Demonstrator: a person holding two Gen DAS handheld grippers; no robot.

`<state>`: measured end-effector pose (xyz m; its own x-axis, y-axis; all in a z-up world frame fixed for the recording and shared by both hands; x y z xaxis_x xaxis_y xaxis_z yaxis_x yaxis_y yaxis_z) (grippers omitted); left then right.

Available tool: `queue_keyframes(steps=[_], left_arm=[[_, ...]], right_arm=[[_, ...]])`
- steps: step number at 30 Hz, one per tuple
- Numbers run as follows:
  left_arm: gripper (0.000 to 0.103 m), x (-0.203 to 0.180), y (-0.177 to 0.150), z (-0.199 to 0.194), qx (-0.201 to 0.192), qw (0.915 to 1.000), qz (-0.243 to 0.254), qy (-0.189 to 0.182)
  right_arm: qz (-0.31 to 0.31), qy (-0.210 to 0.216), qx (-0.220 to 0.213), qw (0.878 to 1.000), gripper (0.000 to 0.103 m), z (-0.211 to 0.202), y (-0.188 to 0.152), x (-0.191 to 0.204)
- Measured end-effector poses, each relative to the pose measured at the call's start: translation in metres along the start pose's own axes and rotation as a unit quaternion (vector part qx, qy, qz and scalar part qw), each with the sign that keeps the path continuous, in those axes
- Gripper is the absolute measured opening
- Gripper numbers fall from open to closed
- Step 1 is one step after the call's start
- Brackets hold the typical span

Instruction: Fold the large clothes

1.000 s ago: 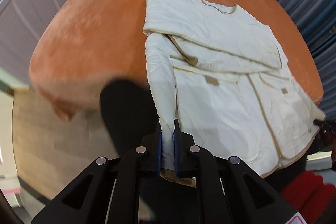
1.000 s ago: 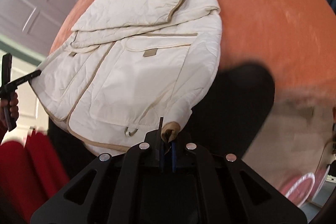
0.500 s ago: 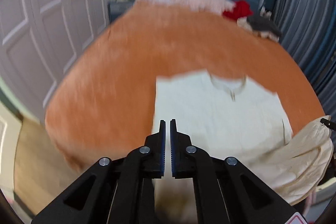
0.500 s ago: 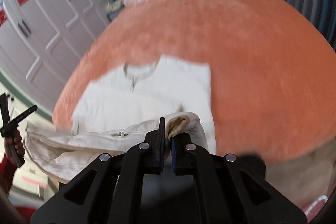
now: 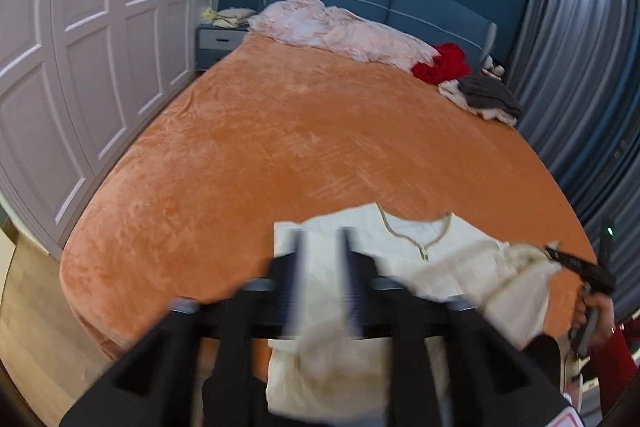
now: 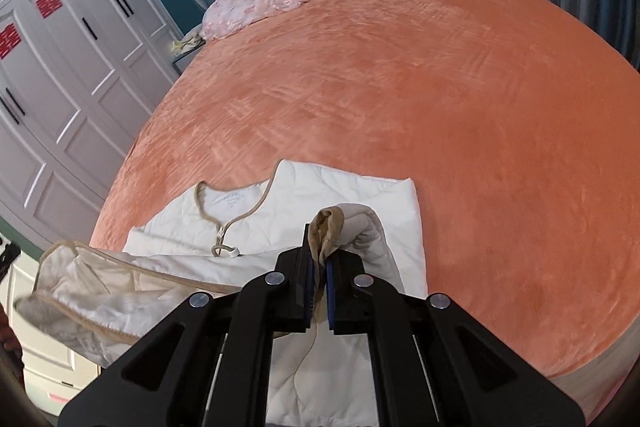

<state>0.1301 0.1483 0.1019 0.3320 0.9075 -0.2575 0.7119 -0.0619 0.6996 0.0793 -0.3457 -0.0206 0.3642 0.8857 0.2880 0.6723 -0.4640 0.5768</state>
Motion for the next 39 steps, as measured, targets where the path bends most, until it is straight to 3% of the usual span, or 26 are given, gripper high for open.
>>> queue_keyframes(steps=[1, 4, 8, 14, 15, 17, 18, 19, 25, 29, 33, 39], left_arm=[[0.065, 0.002, -0.004, 0.001, 0.000, 1.0000, -0.003, 0.005], [0.066, 0.017, -0.021, 0.016, 0.017, 0.9997, -0.017, 0.004], [0.066, 0.040, -0.043, 0.056, 0.068, 0.9936, -0.074, -0.052], [0.065, 0.042, -0.059, 0.125, 0.108, 0.9888, -0.068, -0.078], [0.063, 0.040, -0.060, 0.129, 0.109, 0.9878, -0.069, -0.087], [0.032, 0.037, -0.057, 0.134, 0.109, 0.9855, -0.077, -0.105], [0.023, 0.035, -0.054, 0.134, 0.105, 0.9850, -0.078, -0.113], [0.008, 0.031, -0.048, 0.133, 0.098, 0.9853, -0.076, -0.117], [0.004, 0.020, -0.001, 0.123, 0.040, 0.9939, -0.068, -0.078], [0.005, 0.012, 0.034, 0.136, 0.020, 0.9973, -0.056, -0.043], [0.005, 0.014, 0.046, 0.179, 0.047, 0.9975, -0.054, -0.001], [0.006, 0.028, 0.025, 0.246, 0.108, 0.9911, -0.050, 0.060]], right_arm=[[0.003, -0.001, -0.001, 1.000, 0.003, 0.000, 0.000, -0.001], [0.009, 0.000, -0.005, 1.000, 0.004, -0.006, -0.003, -0.006], [0.013, 0.000, -0.006, 1.000, 0.003, -0.011, -0.006, -0.012], [0.019, -0.002, -0.007, 1.000, 0.004, -0.013, -0.006, -0.011], [0.018, -0.002, -0.006, 1.000, 0.004, -0.013, -0.006, -0.012], [0.018, -0.007, -0.005, 1.000, 0.004, -0.013, -0.006, -0.012], [0.019, -0.007, -0.006, 1.000, 0.004, -0.013, -0.005, -0.013], [0.022, -0.008, -0.006, 1.000, 0.004, -0.013, -0.004, -0.014], [0.041, -0.013, -0.032, 0.999, 0.004, -0.011, 0.025, -0.017], [0.056, -0.011, -0.049, 0.997, 0.004, 0.001, 0.057, -0.017], [0.074, -0.025, -0.025, 0.997, 0.004, 0.041, 0.067, -0.022], [0.090, -0.039, 0.024, 0.995, 0.012, 0.101, 0.050, -0.032]])
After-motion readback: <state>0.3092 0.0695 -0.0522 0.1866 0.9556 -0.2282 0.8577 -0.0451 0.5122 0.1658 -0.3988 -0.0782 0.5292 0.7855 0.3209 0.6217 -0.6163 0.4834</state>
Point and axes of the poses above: each gripper's, at about its wrist camera, not at the fingertips, and z roughly the way its jaws point, x to its left, y to its top, the point moved 3 cm from there along z, roughly the way its jaws point, and after that the axes turned 5 degrees about -y, right-handed, at the moved point
